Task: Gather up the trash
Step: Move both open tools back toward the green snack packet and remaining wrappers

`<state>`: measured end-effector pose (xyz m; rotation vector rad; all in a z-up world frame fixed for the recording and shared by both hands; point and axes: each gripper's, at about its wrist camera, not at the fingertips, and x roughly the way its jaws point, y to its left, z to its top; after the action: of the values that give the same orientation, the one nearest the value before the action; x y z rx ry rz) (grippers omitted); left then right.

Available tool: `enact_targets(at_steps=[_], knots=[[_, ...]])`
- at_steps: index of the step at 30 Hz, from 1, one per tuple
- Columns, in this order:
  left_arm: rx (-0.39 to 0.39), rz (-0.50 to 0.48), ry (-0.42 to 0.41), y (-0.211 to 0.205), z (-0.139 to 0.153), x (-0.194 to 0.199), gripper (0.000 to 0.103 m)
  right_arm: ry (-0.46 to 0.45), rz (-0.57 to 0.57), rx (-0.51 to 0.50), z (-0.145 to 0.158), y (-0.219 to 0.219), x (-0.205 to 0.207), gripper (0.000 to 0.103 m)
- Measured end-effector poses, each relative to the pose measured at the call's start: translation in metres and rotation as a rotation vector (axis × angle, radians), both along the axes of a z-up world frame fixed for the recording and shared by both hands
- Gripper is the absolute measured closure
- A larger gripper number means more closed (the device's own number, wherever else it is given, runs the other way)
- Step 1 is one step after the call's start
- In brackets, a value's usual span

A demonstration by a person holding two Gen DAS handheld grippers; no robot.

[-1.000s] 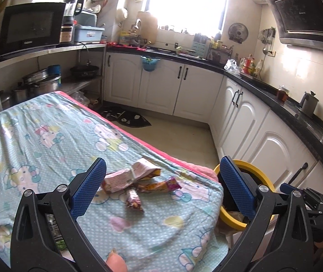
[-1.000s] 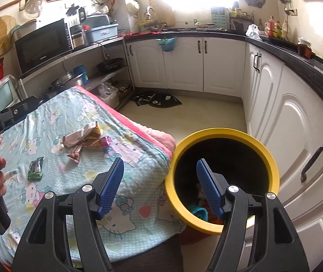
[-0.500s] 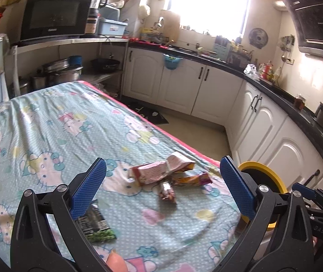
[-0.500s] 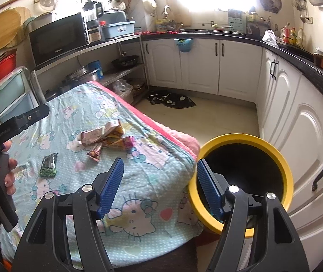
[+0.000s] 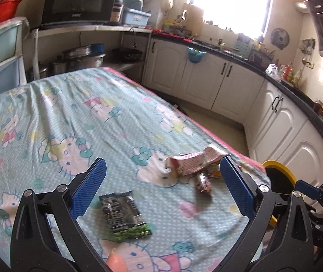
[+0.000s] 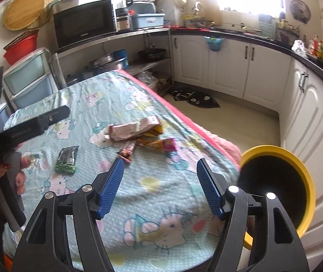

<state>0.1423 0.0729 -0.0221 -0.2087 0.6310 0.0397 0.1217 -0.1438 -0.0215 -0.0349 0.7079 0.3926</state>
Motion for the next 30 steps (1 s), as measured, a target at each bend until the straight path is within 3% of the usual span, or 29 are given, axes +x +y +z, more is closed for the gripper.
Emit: enact_targets(at_steps=[10, 17, 21, 30], knots=[[-0.074, 0.067, 0.121, 0.035, -0.037, 0.005, 0.011, 0.052, 0.067, -0.006, -0.019, 0.034, 0.029, 0.039], [-0.185, 0.04, 0.209, 0.045, -0.062, 0.007, 0.033, 0.11, 0.091, -0.009, -0.037, 0.054, 0.052, 0.045], [-0.216, 0.032, 0.245, 0.045, -0.071, 0.006, 0.039, 0.15, 0.093, 0.009, -0.047, 0.059, 0.064, 0.049], [-0.13, 0.04, 0.272, 0.034, -0.077, 0.007, 0.041, 0.225, 0.102, 0.036, -0.062, 0.074, 0.088, 0.059]])
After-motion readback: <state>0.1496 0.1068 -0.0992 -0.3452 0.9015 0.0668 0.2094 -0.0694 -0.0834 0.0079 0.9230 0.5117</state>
